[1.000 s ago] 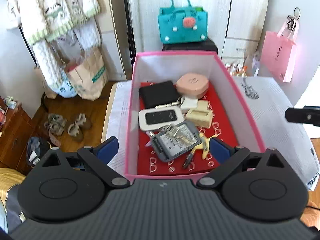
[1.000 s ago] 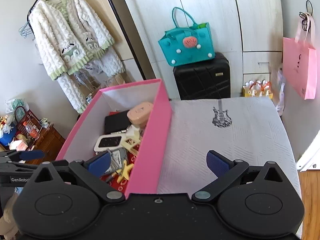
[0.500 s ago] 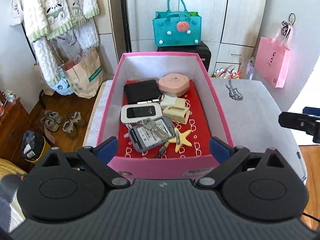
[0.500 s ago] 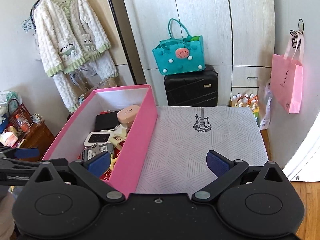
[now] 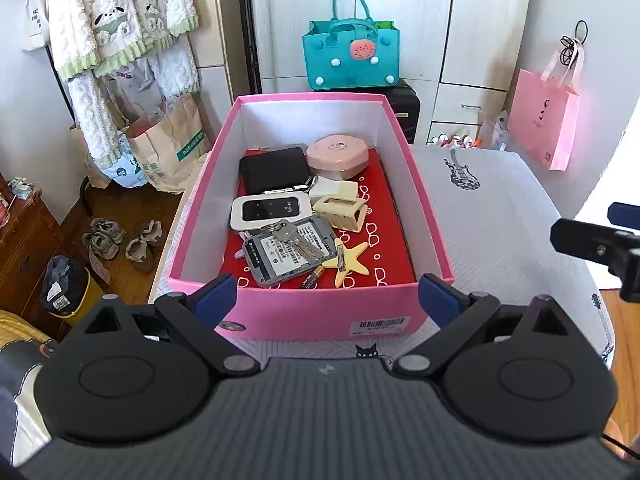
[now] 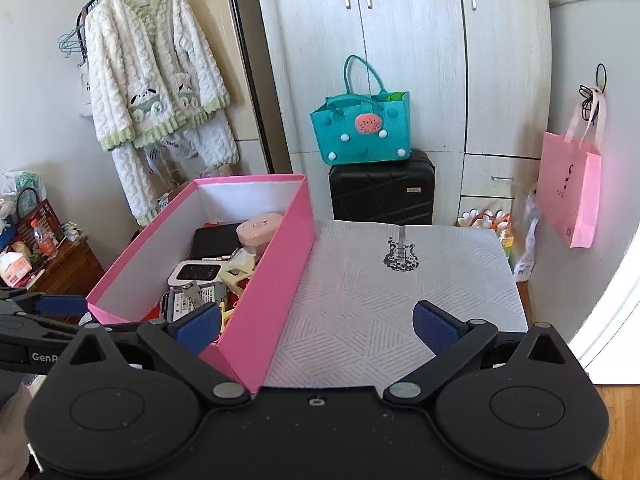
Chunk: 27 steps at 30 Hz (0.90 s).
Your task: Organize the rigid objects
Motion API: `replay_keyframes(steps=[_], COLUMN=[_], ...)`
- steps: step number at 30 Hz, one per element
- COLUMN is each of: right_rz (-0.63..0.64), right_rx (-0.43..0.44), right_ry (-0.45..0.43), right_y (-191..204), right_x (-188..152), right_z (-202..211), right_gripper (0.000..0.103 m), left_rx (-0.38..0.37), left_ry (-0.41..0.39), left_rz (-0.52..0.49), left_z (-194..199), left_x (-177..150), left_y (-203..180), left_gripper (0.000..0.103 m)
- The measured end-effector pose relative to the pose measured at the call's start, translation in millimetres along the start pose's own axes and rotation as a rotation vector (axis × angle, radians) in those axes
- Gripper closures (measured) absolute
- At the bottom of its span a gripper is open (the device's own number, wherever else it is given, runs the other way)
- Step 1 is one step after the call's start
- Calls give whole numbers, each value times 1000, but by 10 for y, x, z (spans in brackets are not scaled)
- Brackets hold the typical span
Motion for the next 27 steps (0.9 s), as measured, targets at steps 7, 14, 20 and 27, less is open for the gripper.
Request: replay_keyframes(steps=[7,14,20,27], right_rz=[-10,-67,-47,-19], right_rx=[-24,-2,-32,-52], right_ry=[-7,-11,-24,-44], right_y=[-42,-20,-19,-13], right_x=[-74,-149,-159,-178], right_z=[48,78,130,197], right_gripper=[0,0,0,0], left_rx=[31,43,70,92], left_ry=[-24,-46,-79,-106], left_rz=[-6,-6,-7,-2], left_z=[22,69,109,116], left_x=[-14,-23,-2,-40], left_y=[20,64,102,89], left_gripper=[5,5,5,5])
Point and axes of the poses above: each gripper's, at about its wrist camera, not at the fingertips, and z roughly against the way its jaws point, y to its left, x to its top, the point moved 7 cm from there along -z, roughly the way its jaws point, and after that the axes turned 14 degrees about -y, right-handed, at the moved point
